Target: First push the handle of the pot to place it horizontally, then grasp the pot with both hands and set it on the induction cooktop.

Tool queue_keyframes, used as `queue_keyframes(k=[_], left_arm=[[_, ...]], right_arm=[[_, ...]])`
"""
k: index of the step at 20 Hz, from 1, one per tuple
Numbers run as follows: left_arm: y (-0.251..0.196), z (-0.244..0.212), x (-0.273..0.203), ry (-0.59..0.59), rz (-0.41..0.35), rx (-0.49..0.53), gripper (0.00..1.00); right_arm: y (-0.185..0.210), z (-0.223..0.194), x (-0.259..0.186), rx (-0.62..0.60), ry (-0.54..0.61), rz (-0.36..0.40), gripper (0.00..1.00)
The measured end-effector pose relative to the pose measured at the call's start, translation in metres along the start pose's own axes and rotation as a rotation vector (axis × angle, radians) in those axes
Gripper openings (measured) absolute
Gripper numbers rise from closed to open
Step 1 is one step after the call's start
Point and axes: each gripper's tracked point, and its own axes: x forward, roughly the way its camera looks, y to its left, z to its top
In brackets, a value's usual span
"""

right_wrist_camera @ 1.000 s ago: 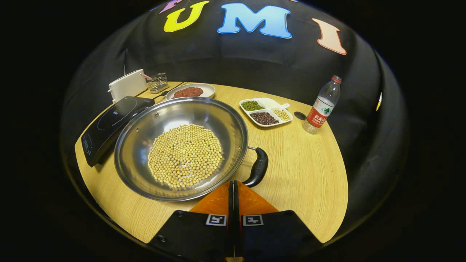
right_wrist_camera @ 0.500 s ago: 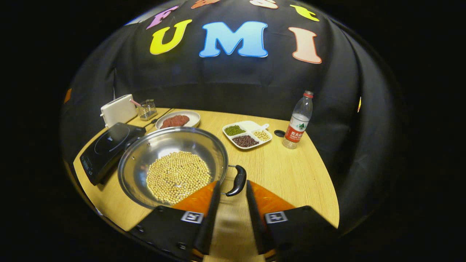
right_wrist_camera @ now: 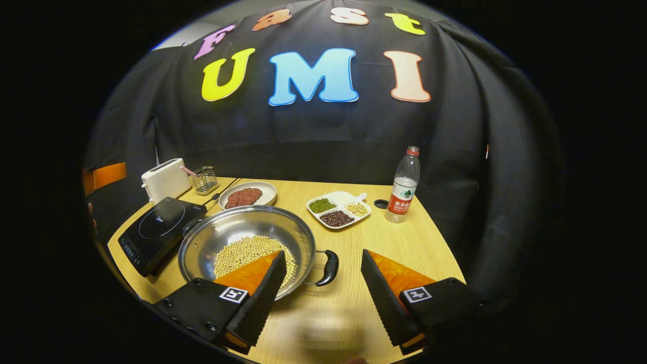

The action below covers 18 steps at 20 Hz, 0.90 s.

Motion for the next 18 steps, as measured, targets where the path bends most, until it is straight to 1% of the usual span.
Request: queue_keyframes(k=[1, 2, 3, 4, 5, 6, 7, 9, 11, 12, 13, 14, 15, 18], left_arm=[[-0.001, -0.005, 0.008, 0.014, -0.008, 0.021, 0.75], [-0.005, -0.01, 0.015, 0.023, -0.016, 0.036, 0.75], [-0.007, -0.015, 0.022, 0.035, -0.029, 0.041, 0.75], [-0.01, -0.022, 0.029, 0.05, -0.042, 0.039, 0.78], [-0.014, -0.029, 0.036, 0.066, -0.055, 0.035, 0.78], [-0.016, -0.036, 0.043, 0.082, -0.063, 0.03, 0.78], [-0.017, -0.042, 0.049, 0.099, -0.071, 0.022, 0.75], [-0.022, -0.059, 0.062, 0.142, -0.087, 0.002, 0.75], [-0.022, -0.076, 0.074, 0.181, -0.09, -0.007, 0.78], [-0.022, -0.081, 0.079, 0.193, -0.088, -0.009, 0.75], [-0.021, -0.087, 0.085, 0.204, -0.087, -0.012, 0.78], [-0.021, -0.092, 0.09, 0.215, -0.087, -0.016, 0.75], [-0.023, -0.097, 0.095, 0.228, -0.089, -0.021, 0.81], [-0.028, -0.12, 0.108, 0.276, -0.103, -0.023, 0.75]], right_arm=[[-0.001, -0.001, 0.002, -0.004, 0.006, -0.003, 0.92], [-0.001, -0.002, 0.005, -0.008, 0.008, -0.004, 0.95], [-0.002, -0.001, 0.007, -0.009, 0.007, -0.005, 0.95], [0.0, -0.002, 0.009, -0.009, 0.006, -0.003, 0.95], [0.0, -0.001, 0.011, -0.007, 0.005, -0.002, 0.95], [0.0, -0.001, 0.014, -0.006, 0.004, -0.001, 0.95], [-0.001, -0.003, 0.016, -0.008, 0.007, -0.002, 0.95], [-0.003, -0.004, 0.022, -0.008, 0.013, -0.007, 0.95], [-0.004, -0.006, 0.027, -0.001, 0.021, -0.01, 0.95], [-0.005, -0.007, 0.03, 0.003, 0.023, -0.012, 0.95], [-0.005, -0.008, 0.033, 0.007, 0.026, -0.013, 0.95], [-0.005, -0.009, 0.036, 0.01, 0.031, -0.012, 0.95], [-0.005, -0.01, 0.039, 0.013, 0.037, -0.012, 0.95], [-0.003, -0.015, 0.048, 0.018, 0.055, -0.007, 0.95]])
